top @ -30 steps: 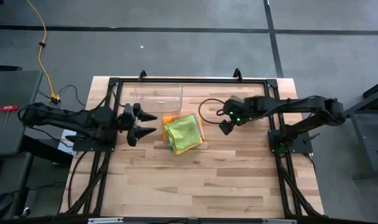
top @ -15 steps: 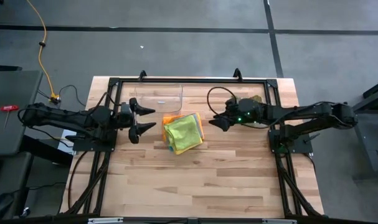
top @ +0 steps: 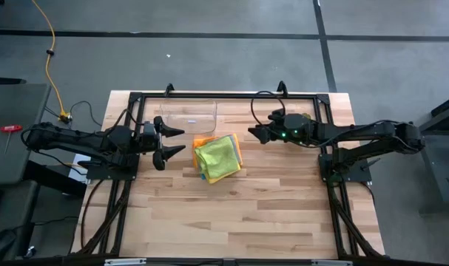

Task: Fold microfiber towels
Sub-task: Put the stacked colored towels in the transparent bin

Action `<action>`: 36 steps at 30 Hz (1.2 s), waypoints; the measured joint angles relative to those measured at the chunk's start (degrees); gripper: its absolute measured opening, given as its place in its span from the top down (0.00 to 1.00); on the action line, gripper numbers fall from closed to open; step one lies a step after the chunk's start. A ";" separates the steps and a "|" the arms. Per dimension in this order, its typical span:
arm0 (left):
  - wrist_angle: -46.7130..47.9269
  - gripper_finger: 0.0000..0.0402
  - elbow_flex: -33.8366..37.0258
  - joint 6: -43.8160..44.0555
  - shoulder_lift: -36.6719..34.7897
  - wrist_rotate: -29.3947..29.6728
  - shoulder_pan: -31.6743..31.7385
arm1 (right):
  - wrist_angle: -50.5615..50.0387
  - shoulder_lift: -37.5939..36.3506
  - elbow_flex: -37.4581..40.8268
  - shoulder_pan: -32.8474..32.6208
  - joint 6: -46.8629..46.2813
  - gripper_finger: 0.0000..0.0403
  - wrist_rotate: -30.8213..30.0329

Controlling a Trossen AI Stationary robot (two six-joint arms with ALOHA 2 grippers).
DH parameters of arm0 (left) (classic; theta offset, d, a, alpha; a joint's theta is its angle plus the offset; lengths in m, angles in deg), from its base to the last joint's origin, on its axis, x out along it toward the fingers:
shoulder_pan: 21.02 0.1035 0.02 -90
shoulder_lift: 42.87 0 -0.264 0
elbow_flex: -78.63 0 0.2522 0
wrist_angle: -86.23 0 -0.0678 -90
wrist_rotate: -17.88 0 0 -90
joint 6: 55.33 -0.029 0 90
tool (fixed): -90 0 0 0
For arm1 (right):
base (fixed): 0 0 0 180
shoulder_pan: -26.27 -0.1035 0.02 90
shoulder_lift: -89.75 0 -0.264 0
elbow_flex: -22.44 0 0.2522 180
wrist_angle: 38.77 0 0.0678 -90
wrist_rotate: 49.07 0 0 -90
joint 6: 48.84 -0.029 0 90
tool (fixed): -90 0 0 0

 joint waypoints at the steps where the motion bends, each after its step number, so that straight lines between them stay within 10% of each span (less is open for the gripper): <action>1: 0.00 0.30 0.00 0.28 0.00 0.00 0.00 | -0.10 0.00 0.00 0.00 0.46 0.24 -1.00; 16: -0.11 0.30 0.00 2.53 0.22 5.25 -0.02 | -0.57 0.11 0.00 0.39 6.89 0.23 -3.67; 24: -0.11 0.30 0.00 2.84 0.22 6.12 -0.02 | -8.97 3.01 -0.02 0.09 5.94 0.02 2.79; 36: -0.05 0.30 -0.02 3.30 0.24 6.54 -0.02 | -10.83 8.15 -0.02 -0.15 -0.68 0.06 3.90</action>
